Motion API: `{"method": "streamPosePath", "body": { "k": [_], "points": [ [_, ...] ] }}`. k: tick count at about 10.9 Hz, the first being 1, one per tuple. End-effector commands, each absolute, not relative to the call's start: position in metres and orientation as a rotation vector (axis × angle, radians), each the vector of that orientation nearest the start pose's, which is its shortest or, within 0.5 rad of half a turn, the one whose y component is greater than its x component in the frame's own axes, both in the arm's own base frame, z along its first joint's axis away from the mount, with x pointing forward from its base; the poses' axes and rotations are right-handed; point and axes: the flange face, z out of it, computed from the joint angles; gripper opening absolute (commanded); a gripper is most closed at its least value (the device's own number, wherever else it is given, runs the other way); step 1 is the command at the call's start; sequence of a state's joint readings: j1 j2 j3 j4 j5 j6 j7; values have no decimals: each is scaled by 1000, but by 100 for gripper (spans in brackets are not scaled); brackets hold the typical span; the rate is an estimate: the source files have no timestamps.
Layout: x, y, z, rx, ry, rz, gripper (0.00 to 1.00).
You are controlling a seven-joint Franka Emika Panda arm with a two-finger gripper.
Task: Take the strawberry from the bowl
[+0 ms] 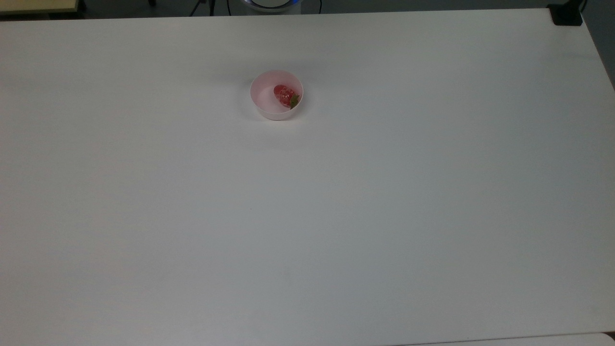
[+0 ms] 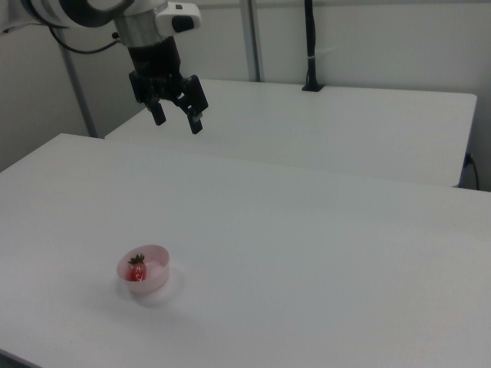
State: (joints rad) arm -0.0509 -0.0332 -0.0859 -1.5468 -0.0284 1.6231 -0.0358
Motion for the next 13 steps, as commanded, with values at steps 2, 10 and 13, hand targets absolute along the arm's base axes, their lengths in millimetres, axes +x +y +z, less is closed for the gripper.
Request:
{"method": "streamPosePath", "body": {
  "k": [2, 10, 13],
  "points": [
    [541, -81, 660, -3170, 149, -180, 100],
    [544, -73, 641, -3177, -80, -114, 100],
    [536, -41, 597, -3106, -618, 155, 100]
  ]
}}
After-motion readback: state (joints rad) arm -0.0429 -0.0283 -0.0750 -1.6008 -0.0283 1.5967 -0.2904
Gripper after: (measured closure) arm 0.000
